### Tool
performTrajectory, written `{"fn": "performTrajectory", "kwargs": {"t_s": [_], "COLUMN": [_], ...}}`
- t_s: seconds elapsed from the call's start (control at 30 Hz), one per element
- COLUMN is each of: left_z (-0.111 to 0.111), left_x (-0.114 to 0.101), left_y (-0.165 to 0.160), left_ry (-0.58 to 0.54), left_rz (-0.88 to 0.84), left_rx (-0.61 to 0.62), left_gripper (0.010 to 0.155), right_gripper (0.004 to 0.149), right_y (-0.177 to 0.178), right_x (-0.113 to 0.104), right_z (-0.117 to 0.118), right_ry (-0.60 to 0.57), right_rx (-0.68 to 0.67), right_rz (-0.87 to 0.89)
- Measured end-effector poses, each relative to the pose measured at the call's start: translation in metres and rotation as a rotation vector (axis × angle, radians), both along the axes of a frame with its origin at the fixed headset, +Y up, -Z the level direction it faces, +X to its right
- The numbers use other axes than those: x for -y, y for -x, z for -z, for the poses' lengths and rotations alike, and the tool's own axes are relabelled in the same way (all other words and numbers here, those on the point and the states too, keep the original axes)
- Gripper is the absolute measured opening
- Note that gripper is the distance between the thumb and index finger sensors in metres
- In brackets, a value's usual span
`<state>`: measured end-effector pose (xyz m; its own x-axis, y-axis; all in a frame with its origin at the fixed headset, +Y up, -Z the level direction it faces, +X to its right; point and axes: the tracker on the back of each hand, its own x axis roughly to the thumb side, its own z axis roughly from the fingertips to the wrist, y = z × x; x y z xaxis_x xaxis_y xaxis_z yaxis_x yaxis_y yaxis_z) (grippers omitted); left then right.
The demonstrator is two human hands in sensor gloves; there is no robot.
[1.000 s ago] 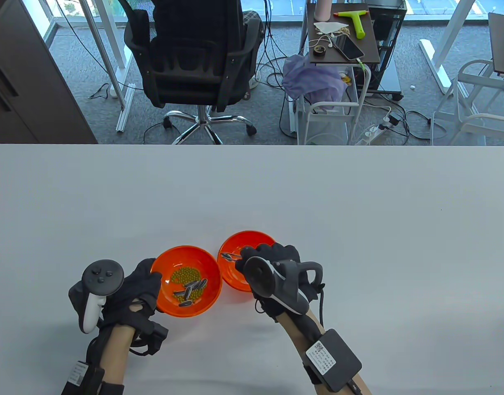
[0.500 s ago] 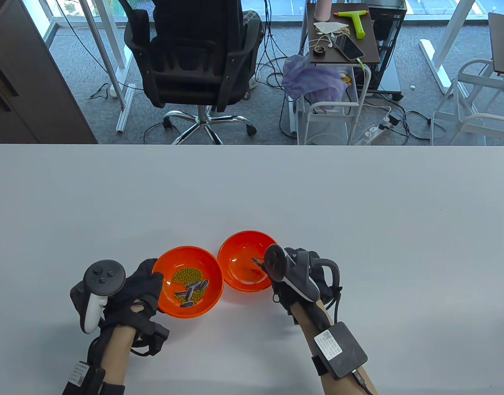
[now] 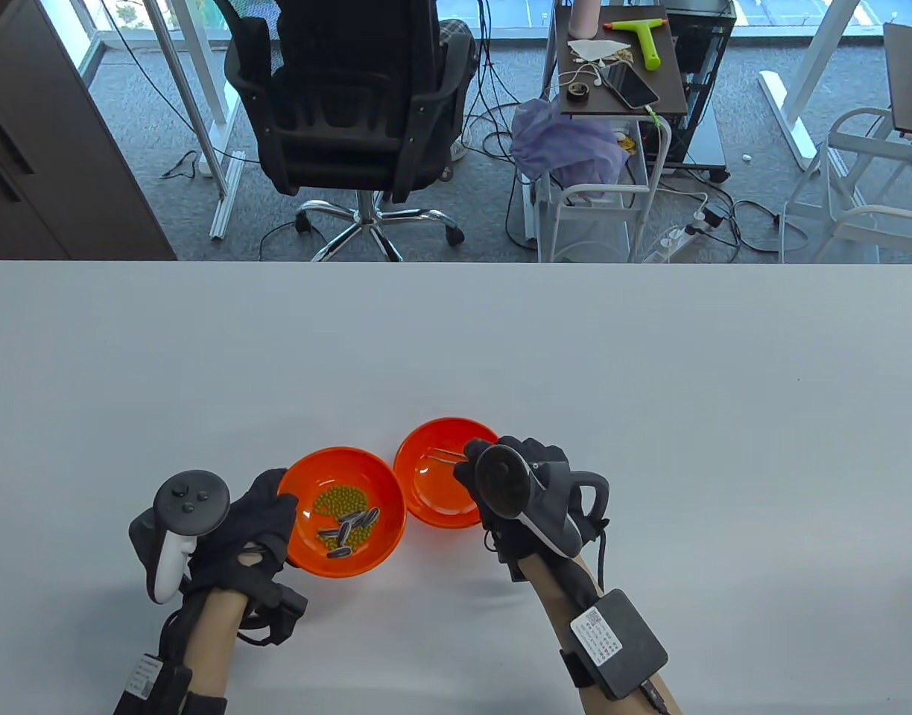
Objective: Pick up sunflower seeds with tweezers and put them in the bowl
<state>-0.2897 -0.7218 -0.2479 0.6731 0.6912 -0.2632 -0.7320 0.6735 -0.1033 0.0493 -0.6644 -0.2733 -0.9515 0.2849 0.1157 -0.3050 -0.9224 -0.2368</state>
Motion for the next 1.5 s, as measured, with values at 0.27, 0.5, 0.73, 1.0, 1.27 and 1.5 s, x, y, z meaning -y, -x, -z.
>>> {"fn": "performTrajectory", "kwargs": {"t_s": [0.27,0.5,0.73,1.0,1.27,1.5], "left_z": [0.000,0.000,0.000,0.000,0.000,0.000], "left_x": [0.000,0.001,0.001,0.002,0.002,0.002], "left_y": [-0.002,-0.004,-0.006,-0.009,-0.010,-0.013], "left_ry": [-0.002,-0.002,0.002,0.006,0.005,0.005], "left_rz": [0.002,0.005,0.006,0.007,0.005,0.002], "left_rx": [0.011,0.023,0.041,0.061,0.070,0.080], "left_gripper": [0.052,0.052,0.052,0.052,0.052,0.052], "right_gripper": [0.042,0.042,0.039,0.042,0.042,0.041], "right_y": [0.022,0.036,0.055,0.069,0.070,0.073], "right_x": [-0.012,-0.005,0.007,0.012,0.014,0.014], "right_z": [-0.014,-0.018,-0.025,-0.034,-0.033,-0.035], "right_ry": [-0.062,-0.058,-0.047,-0.087,-0.089,-0.101], "right_rx": [-0.177,-0.275,-0.403,-0.454,-0.424,-0.426], "right_rz": [0.012,-0.055,-0.151,-0.207,-0.267,-0.286]}}
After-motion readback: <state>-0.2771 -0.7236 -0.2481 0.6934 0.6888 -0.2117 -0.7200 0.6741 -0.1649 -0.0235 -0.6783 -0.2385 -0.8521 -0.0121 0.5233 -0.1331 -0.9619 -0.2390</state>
